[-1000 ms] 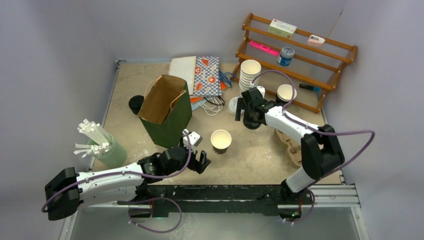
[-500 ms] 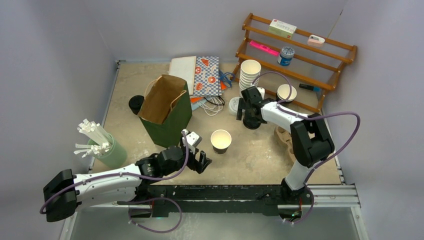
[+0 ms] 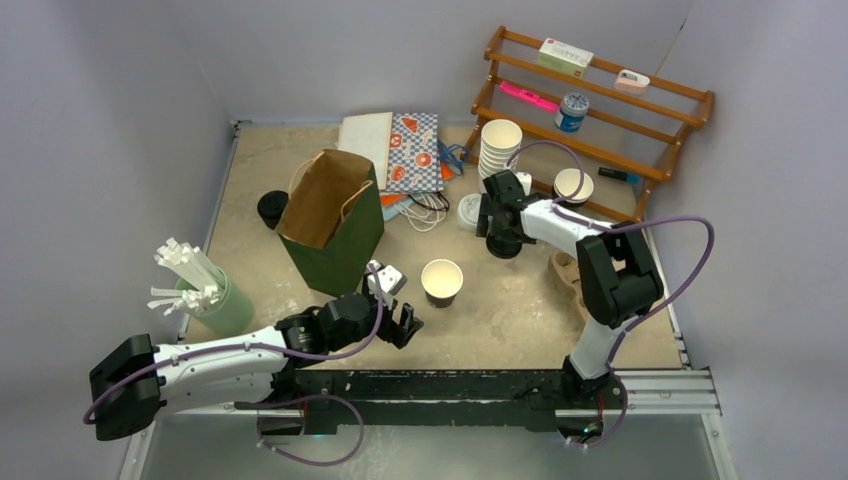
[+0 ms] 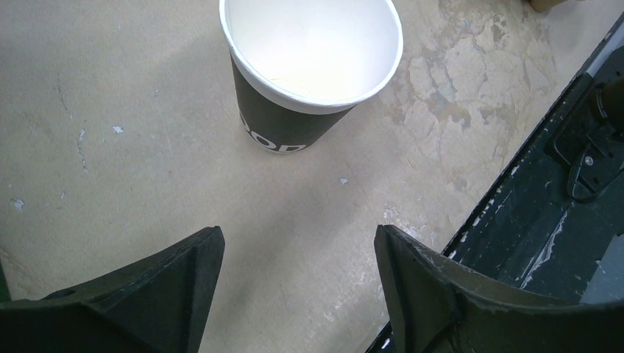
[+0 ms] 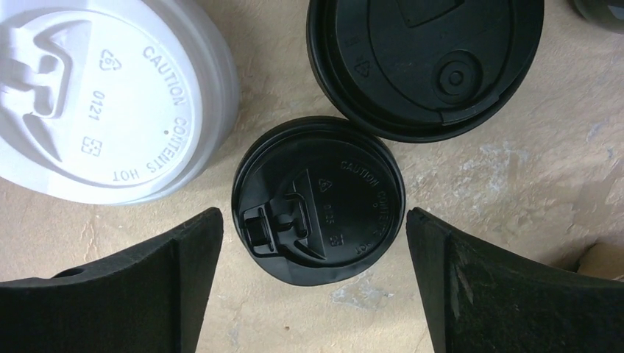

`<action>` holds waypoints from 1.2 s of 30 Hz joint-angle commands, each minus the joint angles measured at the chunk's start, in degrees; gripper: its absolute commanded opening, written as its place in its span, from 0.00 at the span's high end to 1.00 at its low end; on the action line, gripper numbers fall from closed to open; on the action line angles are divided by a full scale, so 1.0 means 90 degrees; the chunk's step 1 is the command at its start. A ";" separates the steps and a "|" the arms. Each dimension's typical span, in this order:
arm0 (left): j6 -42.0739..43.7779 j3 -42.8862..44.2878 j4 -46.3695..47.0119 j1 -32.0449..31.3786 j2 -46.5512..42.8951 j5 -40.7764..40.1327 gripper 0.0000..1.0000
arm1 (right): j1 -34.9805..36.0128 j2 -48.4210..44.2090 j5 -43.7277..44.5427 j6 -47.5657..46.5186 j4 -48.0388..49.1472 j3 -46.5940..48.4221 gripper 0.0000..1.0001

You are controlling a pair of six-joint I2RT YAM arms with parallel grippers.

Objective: Pack the takeout coffee

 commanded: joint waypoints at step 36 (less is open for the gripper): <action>0.0043 0.0077 0.0215 -0.0021 -0.0027 -0.0144 0.22 | -0.0431 -0.1950 -0.2063 -0.0278 -0.0575 -0.0446 0.25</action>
